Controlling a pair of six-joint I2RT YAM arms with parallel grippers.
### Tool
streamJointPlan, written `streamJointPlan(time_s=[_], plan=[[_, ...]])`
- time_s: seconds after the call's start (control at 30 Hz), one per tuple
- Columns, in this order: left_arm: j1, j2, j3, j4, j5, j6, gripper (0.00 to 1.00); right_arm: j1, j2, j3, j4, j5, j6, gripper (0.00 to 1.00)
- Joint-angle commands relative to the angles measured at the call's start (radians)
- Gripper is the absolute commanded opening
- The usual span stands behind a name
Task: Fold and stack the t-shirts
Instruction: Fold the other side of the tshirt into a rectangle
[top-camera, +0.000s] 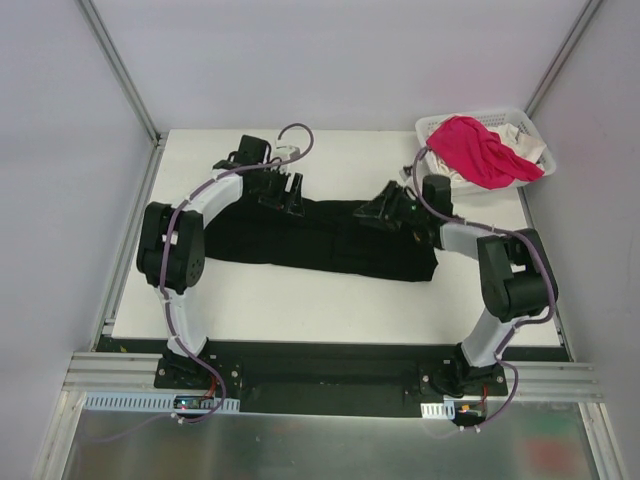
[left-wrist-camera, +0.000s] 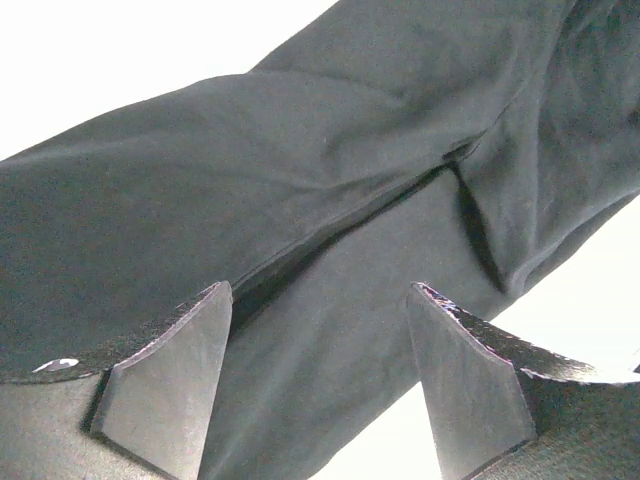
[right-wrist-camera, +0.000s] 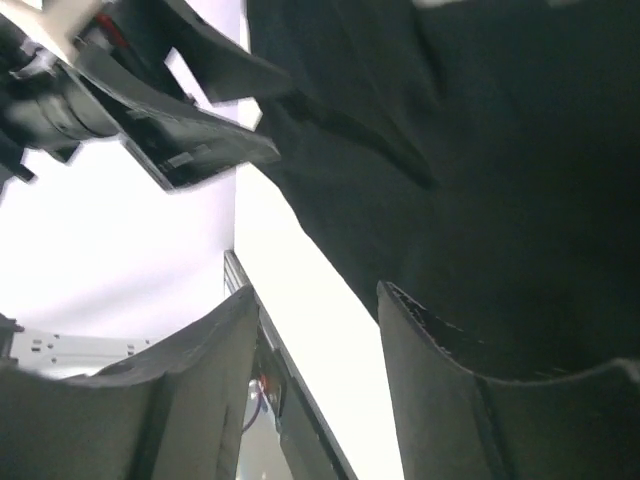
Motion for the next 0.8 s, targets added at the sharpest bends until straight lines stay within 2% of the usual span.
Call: streamJointPlan(time_s=[0.0, 0.03, 0.07, 0.1, 0.13, 0.2, 0.23, 0.3, 0.33, 0.47, 0.57, 0.77], plan=[[-0.012, -0.136, 0.030, 0.067, -0.072, -0.075, 0.71, 0.007, -0.078, 0.395, -0.375, 0.114, -0.404, 0.56], [-0.012, -0.147, 0.047, 0.059, -0.083, -0.075, 0.71, 0.043, -0.070, 0.515, -0.825, 0.255, -0.537, 0.58], [-0.012, -0.156, 0.059, 0.016, -0.110, -0.074, 0.73, 0.068, -0.014, 0.630, -0.998, 0.387, -0.663, 0.61], [-0.012, -0.162, 0.079, -0.030, -0.124, -0.075, 0.73, 0.086, 0.024, 0.871, -1.136, 0.549, -0.795, 0.62], [-0.012, -0.159, 0.132, -0.076, -0.149, -0.074, 0.73, 0.094, 0.069, 0.959, -1.350, 0.598, -0.813, 0.63], [-0.012, -0.158, 0.175, -0.198, -0.248, -0.072, 0.73, 0.090, 0.144, 1.101, -1.472, 0.632, -0.812, 0.63], [-0.012, -0.156, 0.209, -0.234, -0.285, -0.071, 0.73, 0.091, 0.157, 1.120, -1.553, 0.640, -0.798, 0.64], [-0.012, -0.156, 0.223, -0.297, -0.372, -0.075, 0.74, 0.100, 0.132, 1.069, -1.555, 0.640, -0.747, 0.63], [-0.012, -0.156, 0.220, -0.305, -0.387, -0.075, 0.75, 0.113, 0.112, 0.945, -1.506, 0.640, -0.724, 0.63], [-0.011, -0.129, 0.222, -0.338, -0.376, -0.075, 0.78, 0.126, -0.015, 0.592, -1.287, 0.549, -0.618, 0.63], [-0.012, -0.095, 0.217, -0.355, -0.364, -0.075, 0.78, 0.128, -0.093, 0.408, -1.190, 0.566, -0.589, 0.64], [-0.015, -0.014, 0.215, -0.371, -0.353, -0.095, 0.76, 0.122, -0.156, 0.240, -1.107, 0.571, -0.580, 0.64]])
